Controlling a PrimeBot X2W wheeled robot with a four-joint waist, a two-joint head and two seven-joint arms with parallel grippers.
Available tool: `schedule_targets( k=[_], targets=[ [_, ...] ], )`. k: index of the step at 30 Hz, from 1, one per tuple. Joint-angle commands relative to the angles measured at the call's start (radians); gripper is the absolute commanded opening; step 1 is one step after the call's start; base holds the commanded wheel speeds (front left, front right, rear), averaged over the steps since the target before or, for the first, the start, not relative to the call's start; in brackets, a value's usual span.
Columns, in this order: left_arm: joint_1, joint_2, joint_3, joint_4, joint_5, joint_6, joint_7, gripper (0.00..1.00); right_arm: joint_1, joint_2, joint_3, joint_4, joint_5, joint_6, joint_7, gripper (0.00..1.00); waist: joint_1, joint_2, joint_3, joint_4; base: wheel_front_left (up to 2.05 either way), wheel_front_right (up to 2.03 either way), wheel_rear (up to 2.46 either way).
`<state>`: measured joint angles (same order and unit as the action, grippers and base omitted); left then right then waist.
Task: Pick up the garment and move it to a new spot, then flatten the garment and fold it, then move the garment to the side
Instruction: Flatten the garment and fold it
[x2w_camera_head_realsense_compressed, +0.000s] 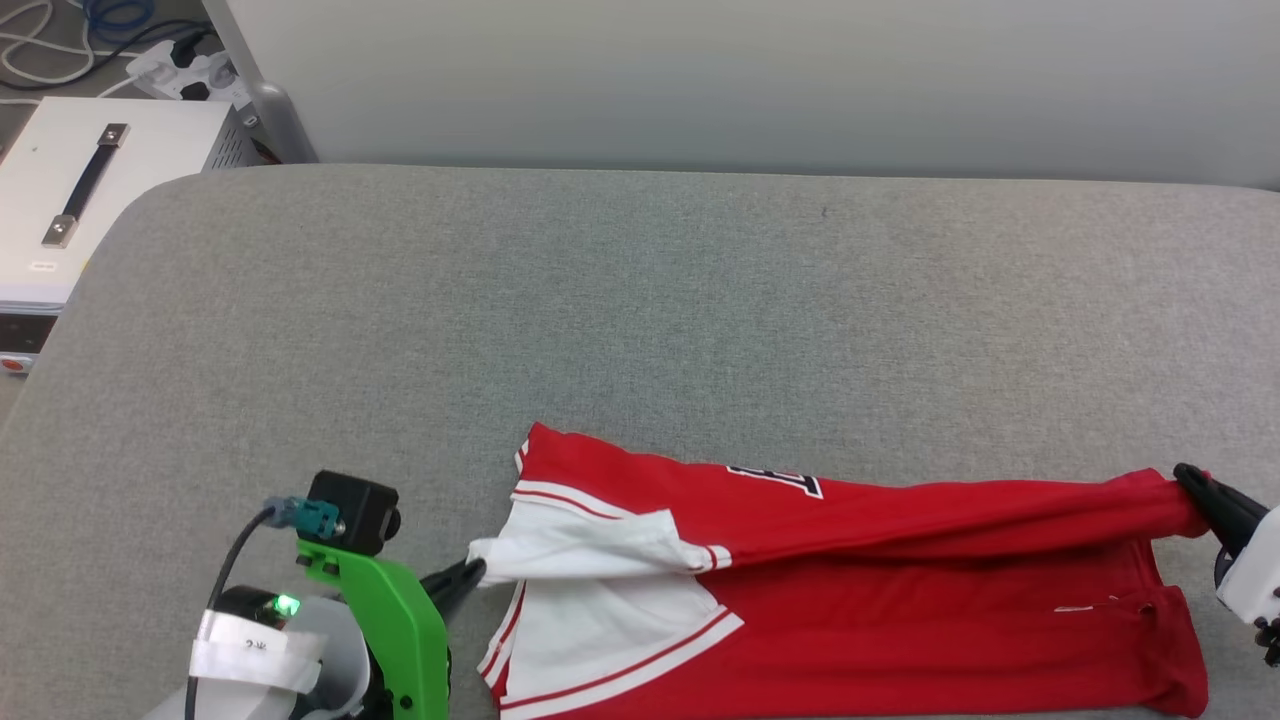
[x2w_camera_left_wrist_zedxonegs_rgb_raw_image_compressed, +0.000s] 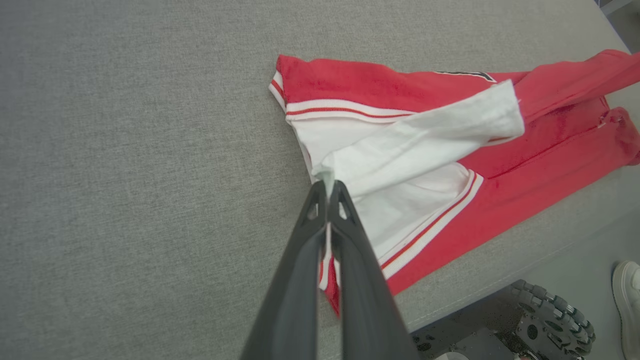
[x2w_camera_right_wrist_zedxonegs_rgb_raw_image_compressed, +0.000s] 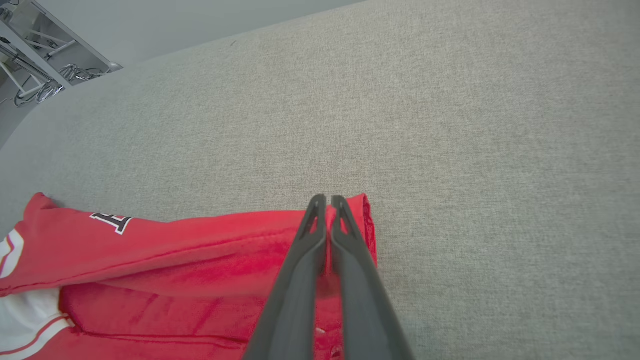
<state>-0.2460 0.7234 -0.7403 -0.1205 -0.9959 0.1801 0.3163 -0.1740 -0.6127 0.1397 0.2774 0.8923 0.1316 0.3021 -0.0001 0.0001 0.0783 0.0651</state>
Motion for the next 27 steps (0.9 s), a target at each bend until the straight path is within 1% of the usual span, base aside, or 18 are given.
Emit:
schedule_targets(
  k=[1, 7, 12, 17, 21, 22, 23, 24, 25, 27],
  targets=[
    [0.023, 0.002, -0.007, 0.01, -0.009, -0.005, -0.007, 0.0, 0.024, -0.004, -0.002, -0.012, 0.009, -0.001, -0.005, 0.0, 0.0001, -0.0001, 0.0, 0.003, 0.0, 0.0, 0.0],
    [0.045, -0.019, -0.051, 0.047, -0.004, -0.029, 0.001, 0.0, 0.086, -0.024, 0.015, -0.056, 0.024, -0.001, 0.0, 0.0, 0.0001, -0.0001, 0.015, 0.007, 0.0, 0.0, 0.0],
    [0.043, -0.041, -0.073, 0.084, 0.006, -0.047, -0.002, 0.0, 0.127, -0.069, 0.067, -0.092, -0.005, -0.001, -0.022, 0.0, 0.0001, -0.0001, 0.04, 0.003, 0.0, 0.0, 0.0],
    [0.037, -0.063, -0.096, 0.119, 0.012, -0.066, 0.002, 0.0, 0.149, -0.093, 0.11, -0.099, -0.014, -0.001, -0.052, 0.0, 0.0001, -0.0001, 0.056, -0.002, 0.0, 0.0, 0.0],
    [0.03, -0.071, -0.113, 0.149, 0.026, -0.078, 0.003, 0.0, 0.15, -0.098, 0.14, -0.075, -0.021, -0.001, -0.066, 0.0, 0.0001, -0.0001, 0.063, -0.009, 0.0, 0.0, 0.0],
    [0.03, -0.075, -0.117, 0.156, 0.027, -0.083, 0.003, 0.0, 0.148, -0.096, 0.146, -0.064, -0.024, -0.001, -0.067, 0.14, 0.0001, -0.0001, 0.064, -0.011, 0.0, 0.0, 0.0],
    [0.03, -0.077, -0.121, 0.162, 0.027, -0.088, 0.005, 0.0, 0.145, -0.094, 0.149, -0.054, -0.027, -0.001, -0.067, 0.69, 0.0001, -0.0001, 0.064, -0.012, 0.0, 0.0, 0.0],
    [0.029, -0.079, -0.124, 0.167, 0.028, -0.091, 0.006, 0.75, 0.143, -0.089, 0.149, -0.036, -0.026, -0.001, -0.061, 1.0, 0.0001, -0.0001, 0.062, -0.013, 0.0, 0.0, 0.0],
    [0.028, -0.08, -0.126, 0.171, 0.03, -0.093, 0.006, 1.0, 0.14, -0.087, 0.154, -0.029, -0.031, -0.001, -0.056, 1.0, 0.0001, -0.0001, 0.061, -0.014, 0.0, 0.0, 0.0],
    [0.027, -0.082, -0.128, 0.177, 0.036, -0.095, -0.003, 1.0, 0.133, -0.086, 0.163, -0.02, -0.045, -0.001, -0.057, 1.0, 0.0001, -0.0001, 0.057, -0.016, 0.0, 0.0, 0.0]
  ],
)
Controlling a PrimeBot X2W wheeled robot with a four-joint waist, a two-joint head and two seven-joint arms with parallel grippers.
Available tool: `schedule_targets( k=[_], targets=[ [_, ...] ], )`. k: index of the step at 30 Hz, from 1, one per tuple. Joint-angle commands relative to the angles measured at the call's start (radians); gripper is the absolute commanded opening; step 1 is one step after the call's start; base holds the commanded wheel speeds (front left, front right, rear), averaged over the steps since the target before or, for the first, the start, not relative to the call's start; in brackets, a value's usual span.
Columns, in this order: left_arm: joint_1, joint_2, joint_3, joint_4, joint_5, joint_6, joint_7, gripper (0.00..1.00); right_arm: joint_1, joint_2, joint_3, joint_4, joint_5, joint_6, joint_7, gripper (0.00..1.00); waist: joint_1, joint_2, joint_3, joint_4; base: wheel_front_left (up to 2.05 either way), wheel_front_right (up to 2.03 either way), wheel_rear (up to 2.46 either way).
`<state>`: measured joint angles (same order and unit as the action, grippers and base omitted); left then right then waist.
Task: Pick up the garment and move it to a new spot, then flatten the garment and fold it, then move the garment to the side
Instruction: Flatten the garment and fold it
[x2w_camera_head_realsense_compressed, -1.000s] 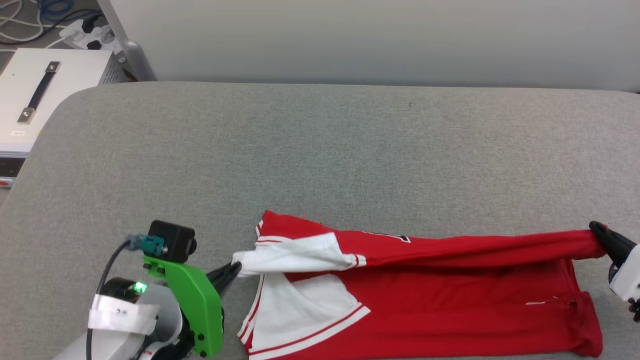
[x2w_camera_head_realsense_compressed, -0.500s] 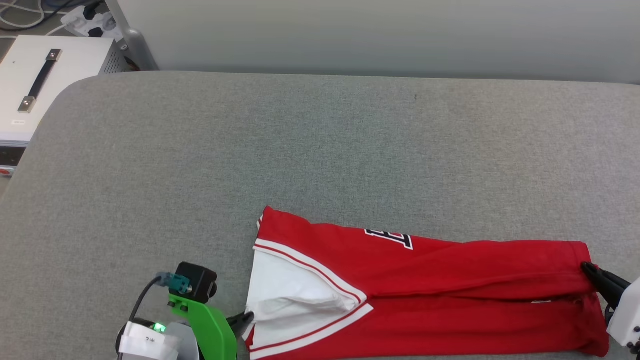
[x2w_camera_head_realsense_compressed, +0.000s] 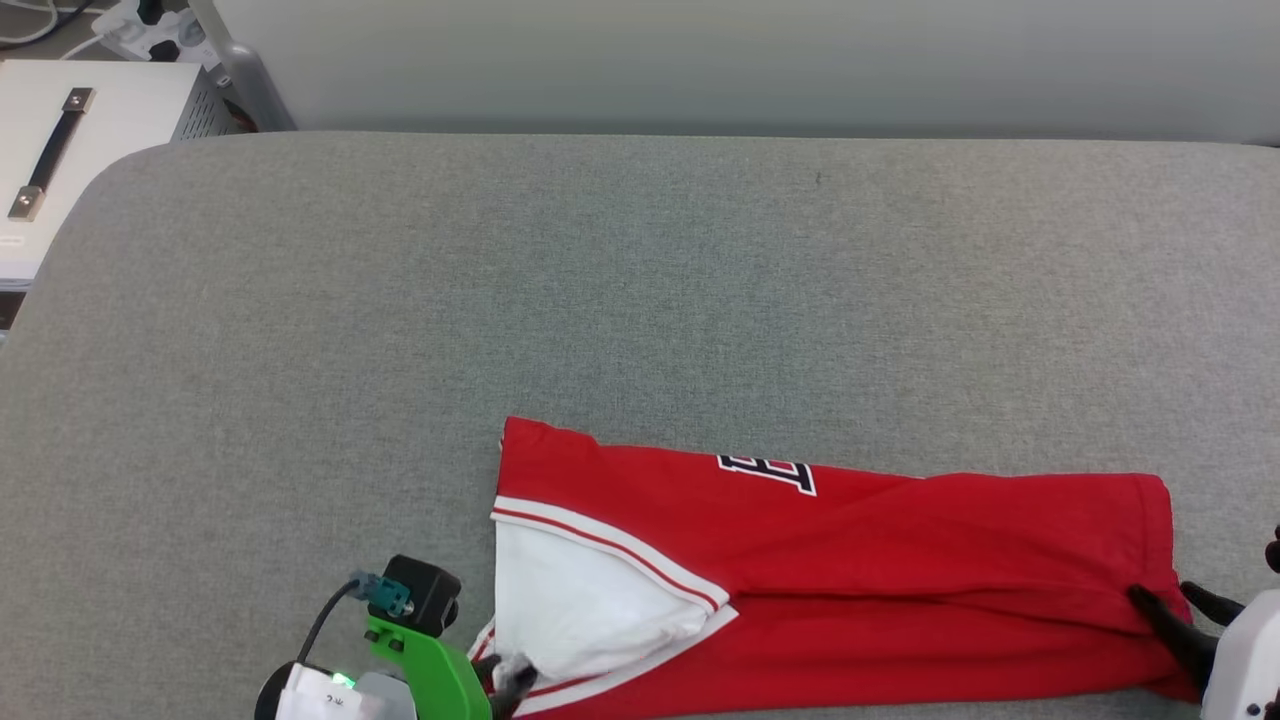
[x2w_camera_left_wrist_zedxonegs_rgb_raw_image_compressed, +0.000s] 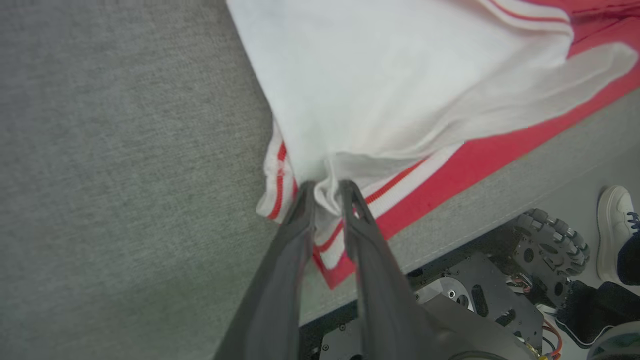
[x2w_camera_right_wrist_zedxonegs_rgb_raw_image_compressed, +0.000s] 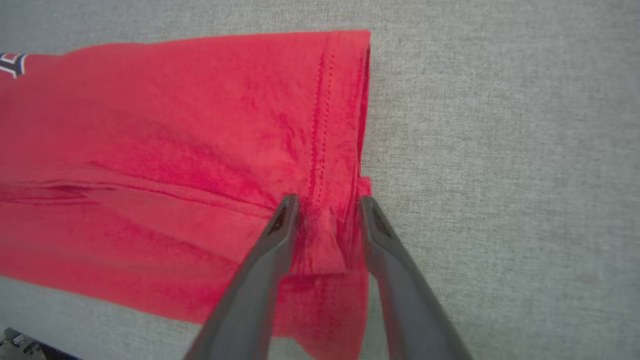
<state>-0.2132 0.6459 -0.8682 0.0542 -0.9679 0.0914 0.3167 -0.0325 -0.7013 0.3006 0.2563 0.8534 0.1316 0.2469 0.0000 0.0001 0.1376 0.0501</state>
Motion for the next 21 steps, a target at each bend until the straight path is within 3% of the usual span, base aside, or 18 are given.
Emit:
schedule_targets(
  k=[1, 4, 14, 16, 21],
  targets=[
    [-0.006, -0.007, 0.003, 0.004, 0.009, -0.007, -0.013, 1.0, -0.01, 0.006, 0.002, 0.004, -0.008, -0.001, -0.005, 1.0, 0.0, -0.0001, -0.008, -0.002, 0.0, 0.0, 0.0],
    [-0.004, -0.013, 0.015, 0.002, 0.002, -0.007, -0.036, 1.0, -0.014, 0.014, -0.009, -0.002, -0.003, -0.001, -0.019, 1.0, 0.0, -0.0001, -0.022, -0.003, 0.0, 0.0, 0.0],
    [0.006, -0.054, 0.176, -0.042, 0.086, 0.046, -0.438, 1.0, 0.032, 0.062, -0.135, -0.105, -0.002, -0.001, 0.061, 1.0, 0.0, -0.0001, -0.08, -0.001, 0.0, 0.0, 0.0],
    [0.017, -0.102, 0.268, -0.035, 0.199, 0.077, -0.575, 1.0, 0.057, 0.126, -0.236, -0.105, -0.059, -0.001, 0.162, 1.0, 0.0, -0.0001, -0.065, 0.009, 0.0, 0.0, 0.0],
    [0.056, -0.215, 0.476, -0.131, 0.413, 0.054, -0.578, 1.0, 0.064, 0.186, -0.313, -0.09, -0.109, -0.001, 0.214, 1.0, 0.0, -0.0001, -0.042, 0.023, 0.0, 0.0, 0.0]
  ],
)
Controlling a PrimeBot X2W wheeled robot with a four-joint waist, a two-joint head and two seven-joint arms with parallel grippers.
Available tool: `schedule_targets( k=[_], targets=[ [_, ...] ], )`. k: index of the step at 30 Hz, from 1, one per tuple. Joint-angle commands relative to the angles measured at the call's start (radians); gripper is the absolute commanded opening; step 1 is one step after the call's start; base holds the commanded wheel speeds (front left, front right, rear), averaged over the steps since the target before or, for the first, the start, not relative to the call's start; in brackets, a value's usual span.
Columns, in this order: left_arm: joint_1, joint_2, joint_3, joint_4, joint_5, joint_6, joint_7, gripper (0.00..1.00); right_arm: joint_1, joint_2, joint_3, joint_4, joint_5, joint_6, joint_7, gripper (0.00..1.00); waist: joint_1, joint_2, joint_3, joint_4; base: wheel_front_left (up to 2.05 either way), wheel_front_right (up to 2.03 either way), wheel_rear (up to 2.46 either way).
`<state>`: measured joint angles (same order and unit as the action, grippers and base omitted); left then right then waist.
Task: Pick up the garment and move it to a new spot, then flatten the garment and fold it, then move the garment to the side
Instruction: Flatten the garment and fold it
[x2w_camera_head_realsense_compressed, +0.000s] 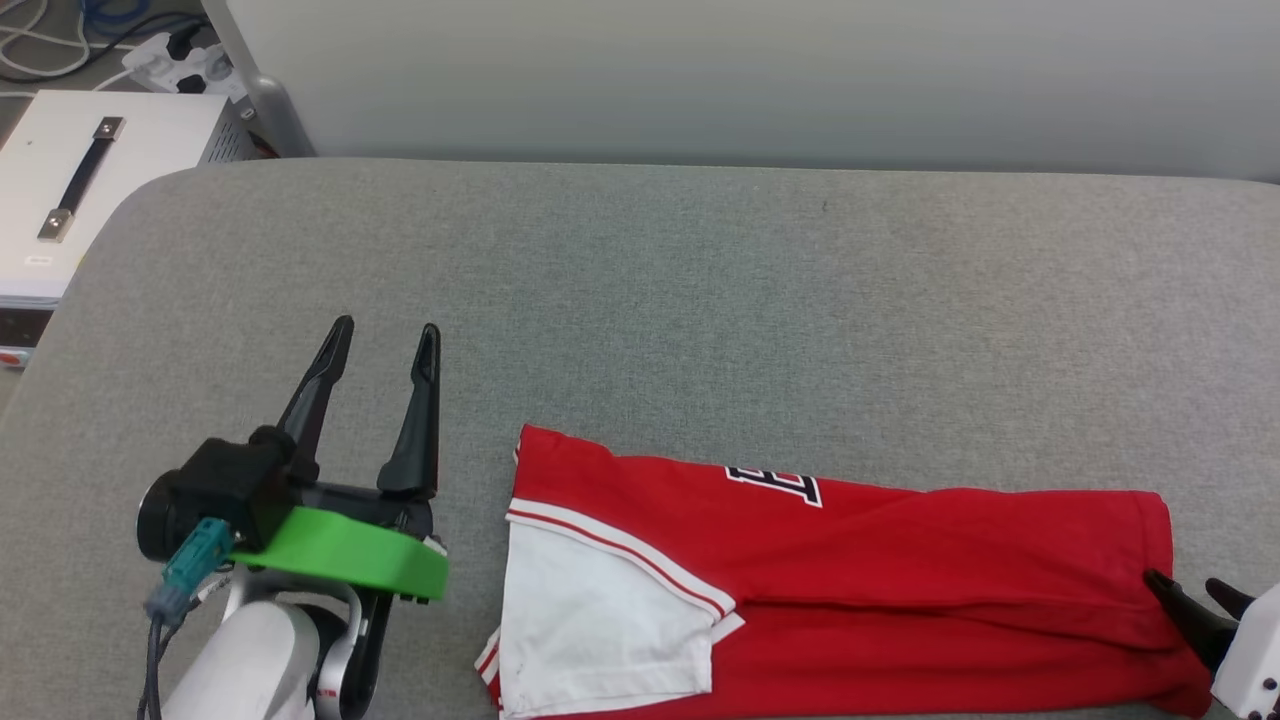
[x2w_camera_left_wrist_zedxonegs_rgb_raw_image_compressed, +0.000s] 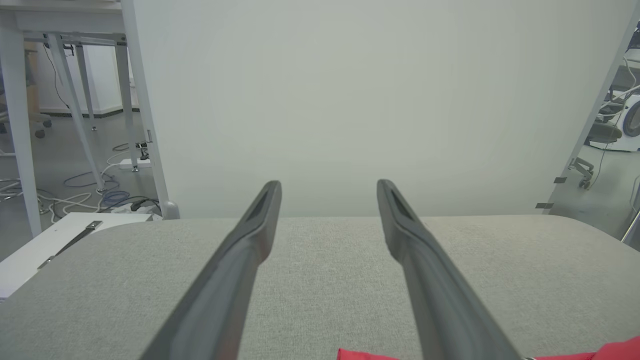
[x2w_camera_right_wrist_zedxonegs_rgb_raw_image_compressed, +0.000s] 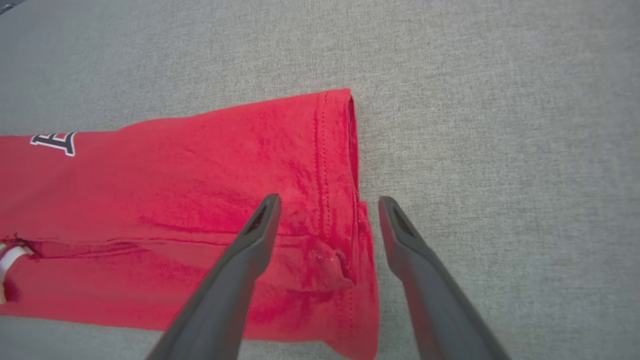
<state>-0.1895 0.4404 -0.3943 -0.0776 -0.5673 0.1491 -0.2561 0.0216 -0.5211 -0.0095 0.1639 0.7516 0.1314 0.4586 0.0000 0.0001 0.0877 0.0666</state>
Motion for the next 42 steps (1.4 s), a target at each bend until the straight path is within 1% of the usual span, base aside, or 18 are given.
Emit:
schedule_targets(
  k=[1, 3, 5, 9, 13, 17, 21, 27, 31, 37, 38, 39, 40, 42],
  targets=[
    [0.051, -0.037, 0.04, -0.018, 0.061, -0.019, -0.005, 1.0, 0.01, 0.018, -0.018, 0.008, -0.017, -0.001, 0.013, 1.0, 0.0, -0.0001, 0.012, 0.009, 0.0, 0.0, 0.0],
    [0.082, -0.083, 0.108, -0.045, 0.141, -0.047, -0.005, 1.0, 0.01, 0.038, -0.041, 0.022, -0.035, -0.001, 0.03, 1.0, 0.0, -0.0001, 0.019, 0.014, 0.0, 0.0, 0.0],
    [0.109, -0.134, 0.168, -0.065, 0.196, -0.08, -0.005, 1.0, 0.009, 0.056, -0.061, 0.037, -0.049, -0.001, 0.047, 1.0, 0.0, -0.0001, 0.027, 0.018, 0.0, 0.0, 0.0],
    [0.143, -0.201, 0.242, -0.073, 0.3, -0.159, -0.006, 1.0, 0.004, 0.084, -0.089, 0.067, -0.067, -0.001, 0.067, 1.0, 0.0, -0.0001, 0.039, 0.027, 0.0, 0.0, 0.0],
    [0.158, -0.266, 0.303, -0.056, 0.349, -0.222, -0.006, 1.0, -0.006, 0.103, -0.098, 0.101, -0.07, -0.001, 0.083, 1.0, 0.0, -0.0001, 0.05, 0.035, 0.0, 0.0, 0.0],
    [0.156, -0.304, 0.336, -0.045, 0.377, -0.257, -0.006, 1.0, -0.016, 0.119, -0.092, 0.132, -0.061, -0.001, 0.096, 1.0, 0.0, -0.0001, 0.064, 0.042, 0.0, 0.0, 0.0],
    [0.147, -0.322, 0.35, -0.036, 0.391, -0.273, -0.006, 1.0, -0.022, 0.135, -0.066, 0.158, -0.049, -0.001, 0.104, 1.0, 0.0, -0.0001, 0.073, 0.046, 0.0, 0.0, 0.0],
    [0.146, -0.331, 0.364, -0.029, 0.4, -0.279, -0.006, 1.0, -0.034, 0.168, -0.009, 0.169, -0.004, -0.001, 0.11, 1.0, 0.0, -0.0001, 0.067, 0.044, 0.0, 0.0, 0.0],
    [0.15, -0.322, 0.351, -0.024, 0.393, -0.279, -0.006, 1.0, -0.039, 0.179, 0.033, 0.175, 0.017, -0.001, 0.107, 1.0, 0.0, -0.0001, 0.054, 0.039, 0.0, 0.0, 0.0],
    [0.157, -0.312, 0.34, -0.019, 0.384, -0.28, -0.006, 1.0, -0.044, 0.174, 0.064, 0.199, 0.035, -0.001, 0.091, 1.0, 0.0, -0.0001, 0.037, 0.034, 0.0, 0.0, 0.0],
    [0.158, -0.311, 0.339, -0.019, 0.381, -0.28, -0.006, 1.0, -0.044, 0.17, 0.068, 0.206, 0.035, -0.001, 0.088, 0.49, 0.0, -0.0001, 0.035, 0.033, 0.0, 0.0, 0.0],
    [0.158, -0.31, 0.339, -0.019, 0.38, -0.28, -0.006, 1.0, -0.044, 0.167, 0.07, 0.211, 0.034, -0.001, 0.085, 0.26, 0.0, -0.0001, 0.035, 0.032, 0.0, 0.0, 0.0],
    [0.159, -0.309, 0.339, -0.018, 0.378, -0.28, -0.006, 1.0, -0.045, 0.163, 0.072, 0.216, 0.031, -0.001, 0.079, 0.0, 0.0, -0.0001, 0.035, 0.031, 0.0, 0.0, 0.0],
    [0.16, -0.308, 0.339, -0.016, 0.374, -0.28, -0.006, 1.0, -0.049, 0.156, 0.074, 0.223, 0.031, -0.001, 0.062, 0.0, 0.0, -0.0001, 0.036, 0.03, 0.0, 0.0, 0.0]
  ],
)
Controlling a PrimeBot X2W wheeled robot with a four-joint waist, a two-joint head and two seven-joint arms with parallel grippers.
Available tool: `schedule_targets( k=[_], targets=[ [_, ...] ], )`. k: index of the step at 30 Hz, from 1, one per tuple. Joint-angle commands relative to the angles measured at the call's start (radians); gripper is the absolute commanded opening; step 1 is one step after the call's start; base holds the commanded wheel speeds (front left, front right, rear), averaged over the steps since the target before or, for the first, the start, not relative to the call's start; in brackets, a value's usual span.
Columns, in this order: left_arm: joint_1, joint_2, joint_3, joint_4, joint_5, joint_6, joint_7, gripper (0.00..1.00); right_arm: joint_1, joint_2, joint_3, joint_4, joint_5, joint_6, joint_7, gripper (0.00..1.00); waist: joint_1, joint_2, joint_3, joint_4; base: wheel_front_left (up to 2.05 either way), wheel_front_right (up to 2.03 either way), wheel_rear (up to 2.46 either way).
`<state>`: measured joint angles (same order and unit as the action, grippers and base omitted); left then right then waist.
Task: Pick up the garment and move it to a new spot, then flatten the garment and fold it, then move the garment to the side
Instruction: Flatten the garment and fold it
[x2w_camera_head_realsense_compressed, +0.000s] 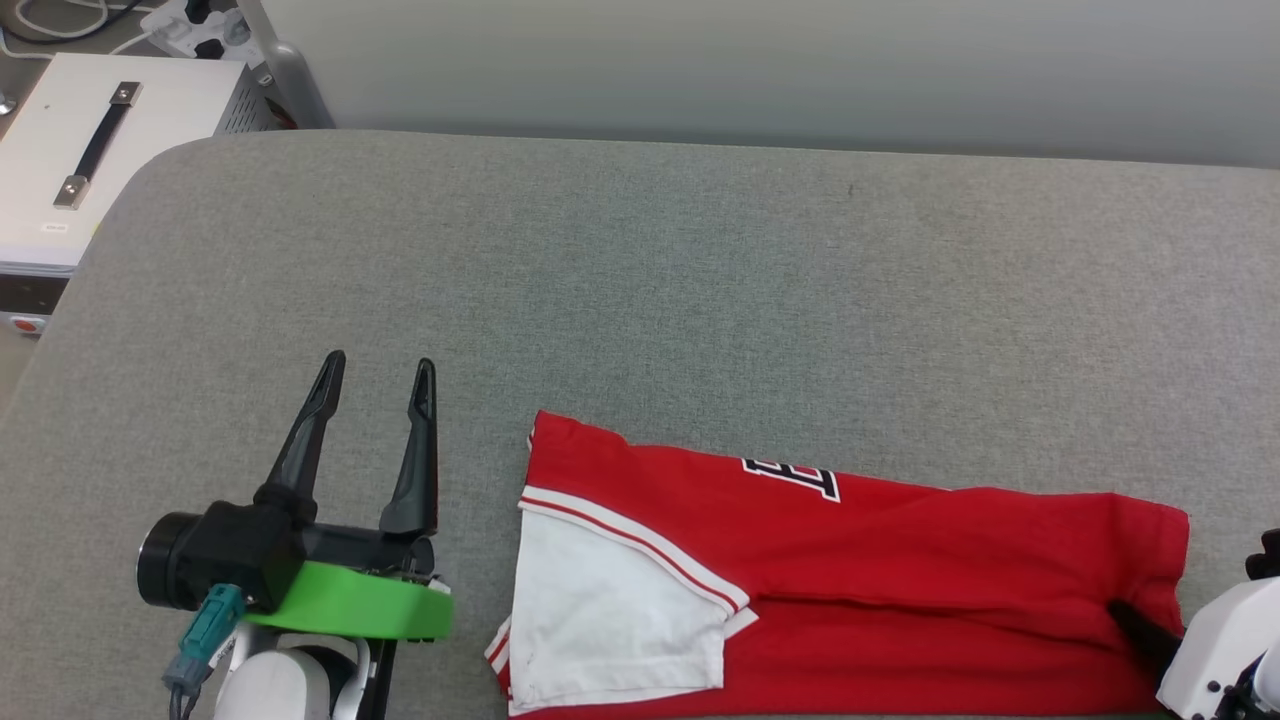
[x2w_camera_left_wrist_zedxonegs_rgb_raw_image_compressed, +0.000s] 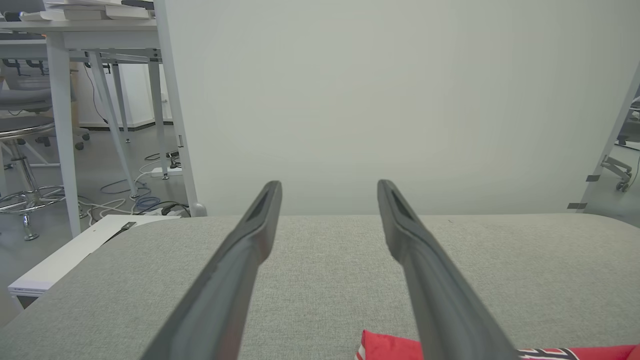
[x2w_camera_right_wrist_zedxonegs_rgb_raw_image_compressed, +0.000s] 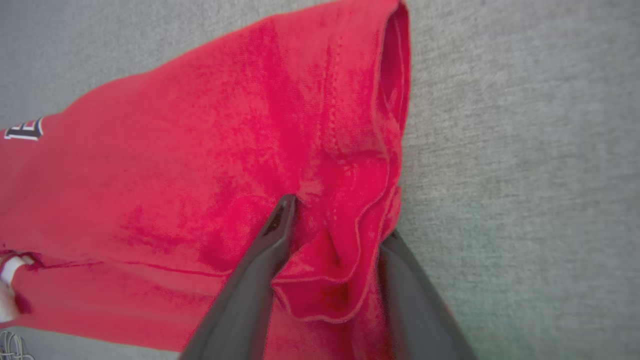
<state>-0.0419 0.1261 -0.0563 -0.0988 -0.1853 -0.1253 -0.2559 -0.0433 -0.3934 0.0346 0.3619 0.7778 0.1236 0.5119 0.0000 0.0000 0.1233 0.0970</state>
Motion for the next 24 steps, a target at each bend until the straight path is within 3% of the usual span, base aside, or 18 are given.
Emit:
schedule_targets(
  k=[1, 9, 16, 24],
  targets=[
    [0.013, 0.007, 0.0, 0.006, -0.01, -0.005, -0.006, 1.0, 0.014, 0.025, 0.029, 0.027, 0.004, 0.007, 0.0, 0.0, 0.0, 0.0, 0.001, -0.001, 0.0, 0.0, 0.0],
    [0.014, 0.01, -0.002, 0.007, -0.014, -0.005, -0.006, 1.0, -0.016, -0.043, -0.024, 0.059, -0.029, 0.007, -0.084, 0.0, 0.0, 0.0, 0.007, -0.009, 0.0, 0.0, 0.0],
    [0.014, 0.01, -0.008, 0.016, -0.02, -0.005, -0.006, 1.0, -0.042, -0.105, -0.135, 0.12, -0.108, 0.007, -0.134, 0.0, 0.0, 0.0, 0.006, -0.012, 0.0, 0.0, 0.0],
    [0.022, 0.005, -0.012, 0.029, -0.028, -0.005, -0.006, 1.0, -0.037, -0.09, -0.217, 0.115, -0.18, 0.007, -0.119, 0.0, 0.0, 0.0, -0.022, -0.016, 0.0, 0.0, 0.0]
  ],
)
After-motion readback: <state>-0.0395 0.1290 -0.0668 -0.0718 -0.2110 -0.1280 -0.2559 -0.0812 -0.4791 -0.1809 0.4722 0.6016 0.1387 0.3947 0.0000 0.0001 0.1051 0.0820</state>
